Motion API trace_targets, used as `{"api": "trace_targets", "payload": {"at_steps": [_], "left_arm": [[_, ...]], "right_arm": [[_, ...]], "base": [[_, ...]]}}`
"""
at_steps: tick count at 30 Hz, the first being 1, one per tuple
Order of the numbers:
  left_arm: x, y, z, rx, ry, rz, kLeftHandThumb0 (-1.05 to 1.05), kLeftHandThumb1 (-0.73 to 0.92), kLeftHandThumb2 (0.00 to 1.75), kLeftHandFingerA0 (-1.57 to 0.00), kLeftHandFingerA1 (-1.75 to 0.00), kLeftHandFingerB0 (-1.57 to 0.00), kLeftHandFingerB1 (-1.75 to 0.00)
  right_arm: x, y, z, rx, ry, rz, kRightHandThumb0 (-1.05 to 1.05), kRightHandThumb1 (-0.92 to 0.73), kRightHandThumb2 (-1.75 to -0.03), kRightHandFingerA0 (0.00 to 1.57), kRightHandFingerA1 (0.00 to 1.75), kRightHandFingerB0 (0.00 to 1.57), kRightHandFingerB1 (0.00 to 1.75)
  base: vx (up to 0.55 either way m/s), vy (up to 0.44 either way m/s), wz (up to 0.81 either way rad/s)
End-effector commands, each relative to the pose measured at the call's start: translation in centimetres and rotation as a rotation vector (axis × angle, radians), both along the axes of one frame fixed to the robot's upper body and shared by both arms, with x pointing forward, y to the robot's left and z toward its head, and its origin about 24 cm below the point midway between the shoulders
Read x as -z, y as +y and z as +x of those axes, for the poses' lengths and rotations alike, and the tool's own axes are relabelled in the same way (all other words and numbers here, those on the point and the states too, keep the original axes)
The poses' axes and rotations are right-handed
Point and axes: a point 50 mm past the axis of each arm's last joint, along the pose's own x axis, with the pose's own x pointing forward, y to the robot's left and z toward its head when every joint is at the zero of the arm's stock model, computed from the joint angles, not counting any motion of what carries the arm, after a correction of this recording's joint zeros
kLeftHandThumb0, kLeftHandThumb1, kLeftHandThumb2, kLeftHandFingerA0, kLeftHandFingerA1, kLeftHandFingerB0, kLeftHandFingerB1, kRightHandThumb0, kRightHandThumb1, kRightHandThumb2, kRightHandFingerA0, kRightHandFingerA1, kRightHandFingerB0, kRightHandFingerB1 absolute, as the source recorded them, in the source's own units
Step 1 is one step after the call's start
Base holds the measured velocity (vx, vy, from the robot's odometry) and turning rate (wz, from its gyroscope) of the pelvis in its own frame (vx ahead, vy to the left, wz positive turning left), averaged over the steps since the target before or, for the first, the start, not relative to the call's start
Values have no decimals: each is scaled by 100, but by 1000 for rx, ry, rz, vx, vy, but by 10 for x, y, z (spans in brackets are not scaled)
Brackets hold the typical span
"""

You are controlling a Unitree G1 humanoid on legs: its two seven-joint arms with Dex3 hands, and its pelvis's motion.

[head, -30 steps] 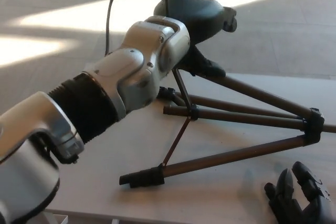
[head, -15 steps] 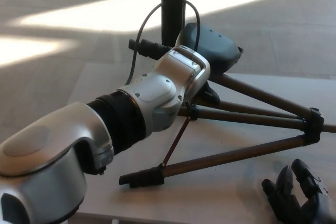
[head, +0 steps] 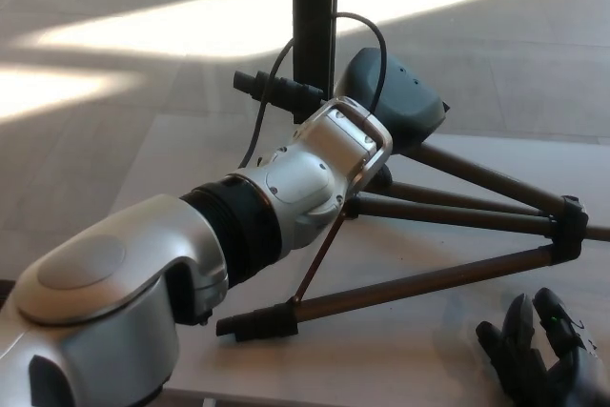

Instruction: Use both hands of the robot to pick up the tripod lying in the middle of the desk and make it stand upright on the desk

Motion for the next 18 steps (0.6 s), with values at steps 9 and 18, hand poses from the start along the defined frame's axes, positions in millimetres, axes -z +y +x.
{"api": "trace_targets", "payload": {"at_steps": [9, 18], "left_arm": [[27, 5, -2, 32, -100, 55, -31, 55, 58, -98, -137, -58, -44], [55, 12, -6, -28, -58, 171, -28, 54, 57, -97, -126, -55, -43]], "right_arm": [[4, 39, 0, 88, 64, 227, -66, -61, -96, 33, 77, 11, 50], [-1, 43, 0, 92, 58, 247, -63, -62, -94, 36, 82, 14, 49]], "base": [[0, 0, 0], [0, 0, 0]]}}
